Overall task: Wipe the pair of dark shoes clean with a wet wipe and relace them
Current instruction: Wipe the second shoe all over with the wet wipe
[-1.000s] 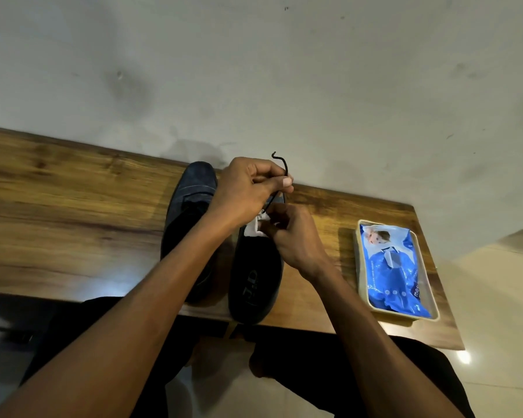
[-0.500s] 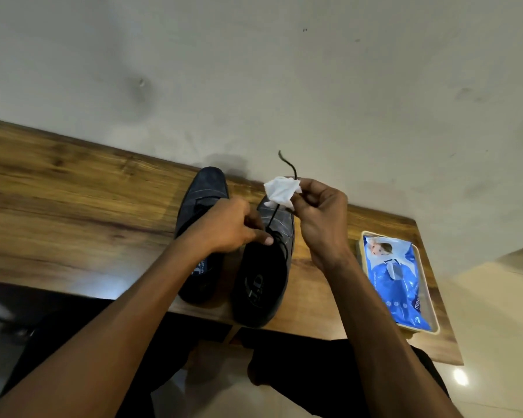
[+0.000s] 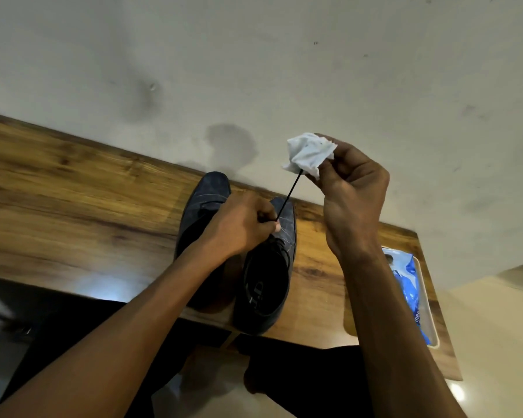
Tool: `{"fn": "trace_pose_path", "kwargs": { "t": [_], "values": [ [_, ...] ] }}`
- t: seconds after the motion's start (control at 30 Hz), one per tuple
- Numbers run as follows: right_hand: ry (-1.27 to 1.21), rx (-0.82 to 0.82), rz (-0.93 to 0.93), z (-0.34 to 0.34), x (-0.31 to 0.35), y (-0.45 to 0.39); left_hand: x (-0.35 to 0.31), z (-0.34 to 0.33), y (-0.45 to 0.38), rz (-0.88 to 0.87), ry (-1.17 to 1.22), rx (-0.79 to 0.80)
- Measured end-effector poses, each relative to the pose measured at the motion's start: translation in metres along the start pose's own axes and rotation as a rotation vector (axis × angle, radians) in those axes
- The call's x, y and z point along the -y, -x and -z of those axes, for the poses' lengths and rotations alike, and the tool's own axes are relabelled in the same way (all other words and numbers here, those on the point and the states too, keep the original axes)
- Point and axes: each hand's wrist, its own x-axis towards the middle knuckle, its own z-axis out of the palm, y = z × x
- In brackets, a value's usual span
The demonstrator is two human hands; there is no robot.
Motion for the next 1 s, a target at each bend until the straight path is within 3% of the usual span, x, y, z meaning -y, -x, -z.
{"fn": "trace_pose_path", "kwargs": {
  "t": [0.4, 0.53, 0.67, 0.73, 0.83, 0.9, 1.0],
  "values": [
    [-0.166, -0.125, 0.135, 0.01, 0.011, -0.001, -0.005, 0.004, -0.001, 0.065, 0.059, 0.034],
    [-0.328, -0.224, -0.026, 0.019, 0.006, -0.006, -0.005, 0.007, 0.0, 0.121, 0.104, -0.005],
    [-0.42, -0.448, -0.179, 0.034, -0.01, -0.009, -0.007, 0.006, 0.001, 0.179, 0.115, -0.01],
    [-0.06, -0.454, -0.035, 0.046, -0.019, -0.007, -0.007, 0.004, -0.001, 0.205, 0.115, -0.036],
    [0.838, -0.11, 0.157, 0.063, -0.034, 0.0, -0.008, 0.002, -0.003, 0.256, 0.199, -0.101],
    [1.061, 0.032, 0.104, 0.072, -0.04, 0.003, -0.011, 0.002, -0.004, 0.297, 0.314, -0.103],
    [1.075, 0.023, 0.087, 0.084, -0.045, 0.002, -0.017, 0.003, -0.006, 0.399, 0.698, -0.003]
  ]
}}
